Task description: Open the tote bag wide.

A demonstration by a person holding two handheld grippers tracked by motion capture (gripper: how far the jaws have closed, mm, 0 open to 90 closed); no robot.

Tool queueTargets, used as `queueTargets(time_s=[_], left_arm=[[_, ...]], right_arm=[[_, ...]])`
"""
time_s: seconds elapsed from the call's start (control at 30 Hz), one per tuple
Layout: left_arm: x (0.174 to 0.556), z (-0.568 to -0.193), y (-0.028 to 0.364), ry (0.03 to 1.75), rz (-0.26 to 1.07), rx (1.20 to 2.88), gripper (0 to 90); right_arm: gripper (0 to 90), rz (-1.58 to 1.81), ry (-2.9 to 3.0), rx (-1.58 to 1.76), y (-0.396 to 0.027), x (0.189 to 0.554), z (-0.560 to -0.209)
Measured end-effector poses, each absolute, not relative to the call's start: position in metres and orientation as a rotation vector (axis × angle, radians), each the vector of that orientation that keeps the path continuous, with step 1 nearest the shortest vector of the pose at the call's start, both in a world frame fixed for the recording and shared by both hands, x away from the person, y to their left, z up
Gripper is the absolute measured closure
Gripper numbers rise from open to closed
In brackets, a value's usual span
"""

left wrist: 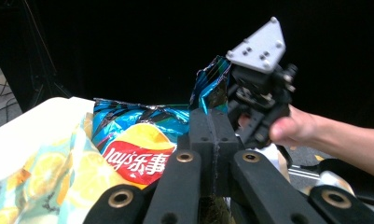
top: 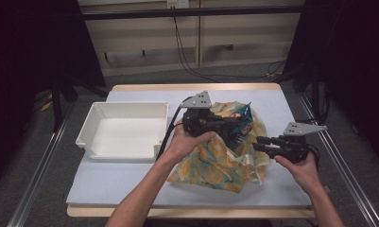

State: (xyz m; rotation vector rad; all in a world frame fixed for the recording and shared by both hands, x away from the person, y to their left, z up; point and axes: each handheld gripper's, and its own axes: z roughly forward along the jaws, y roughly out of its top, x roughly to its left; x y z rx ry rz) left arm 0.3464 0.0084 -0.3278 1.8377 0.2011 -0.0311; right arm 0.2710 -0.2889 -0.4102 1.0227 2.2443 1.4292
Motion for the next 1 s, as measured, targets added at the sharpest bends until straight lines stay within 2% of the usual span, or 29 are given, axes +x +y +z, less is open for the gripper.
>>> queueTargets(time_s=[1.0], left_arm=[[0.355,-0.283,0.001,0.188,0.001,1.771,90.0]], right_arm=[[61.1,1.481,2.280,0.959,-0.278,0.257,-0.412]])
